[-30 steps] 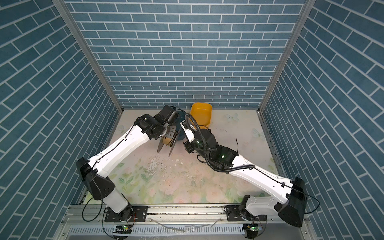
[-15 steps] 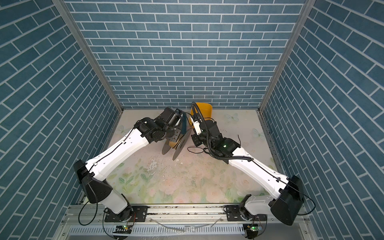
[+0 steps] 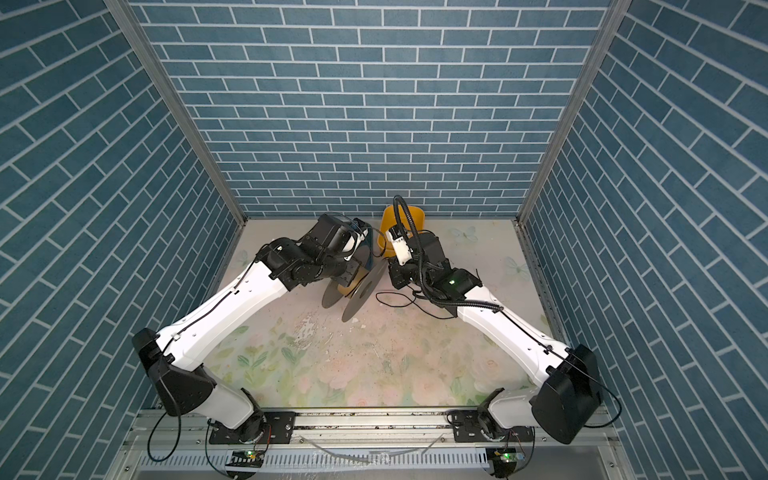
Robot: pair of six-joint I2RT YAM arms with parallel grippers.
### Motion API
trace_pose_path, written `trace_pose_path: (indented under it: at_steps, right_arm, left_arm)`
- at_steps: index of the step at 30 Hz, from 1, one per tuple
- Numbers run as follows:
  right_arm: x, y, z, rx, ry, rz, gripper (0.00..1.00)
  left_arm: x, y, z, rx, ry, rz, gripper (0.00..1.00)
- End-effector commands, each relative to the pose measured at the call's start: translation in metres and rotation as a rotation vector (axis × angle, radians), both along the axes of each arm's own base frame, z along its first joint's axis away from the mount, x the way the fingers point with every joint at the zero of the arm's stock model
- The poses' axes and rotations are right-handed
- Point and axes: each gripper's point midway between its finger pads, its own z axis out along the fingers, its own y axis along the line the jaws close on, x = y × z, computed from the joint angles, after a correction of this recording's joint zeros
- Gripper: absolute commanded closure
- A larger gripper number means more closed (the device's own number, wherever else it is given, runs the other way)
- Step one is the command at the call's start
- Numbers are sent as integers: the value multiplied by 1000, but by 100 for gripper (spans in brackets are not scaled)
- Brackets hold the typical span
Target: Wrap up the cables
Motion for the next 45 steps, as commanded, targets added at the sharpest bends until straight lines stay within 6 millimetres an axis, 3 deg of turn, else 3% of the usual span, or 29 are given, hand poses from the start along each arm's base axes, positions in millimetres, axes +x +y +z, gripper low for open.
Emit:
trace_pose_path:
  at_steps: [1,9,17,24,31,37,45]
  right_arm:
    - [15,-19,-22,4,59,-70,88]
    - [4,-17,-31,27,81,-11,83]
    - [-9,-22,-49,25,100,29,52]
    - [-18,-20,-58,59,105,59,38]
    - [-23,-31,-66,62,81,26,22]
    - [-31,-32,-74,95,85,37,19]
    - [-33,-29,-97,140,113,34,23]
  left_arm:
    - [-17,11,31,-35,-22,-36,100]
    - [-18,12,48,-70,-30,-53,100]
    - [-16,23,63,-168,12,-43,100]
    - [-14,32,78,-244,11,-23,100]
    - [-13,33,93,-357,31,-21,100]
    - [-14,30,111,-424,15,-29,100]
    - [-11,29,120,-460,13,-13,100]
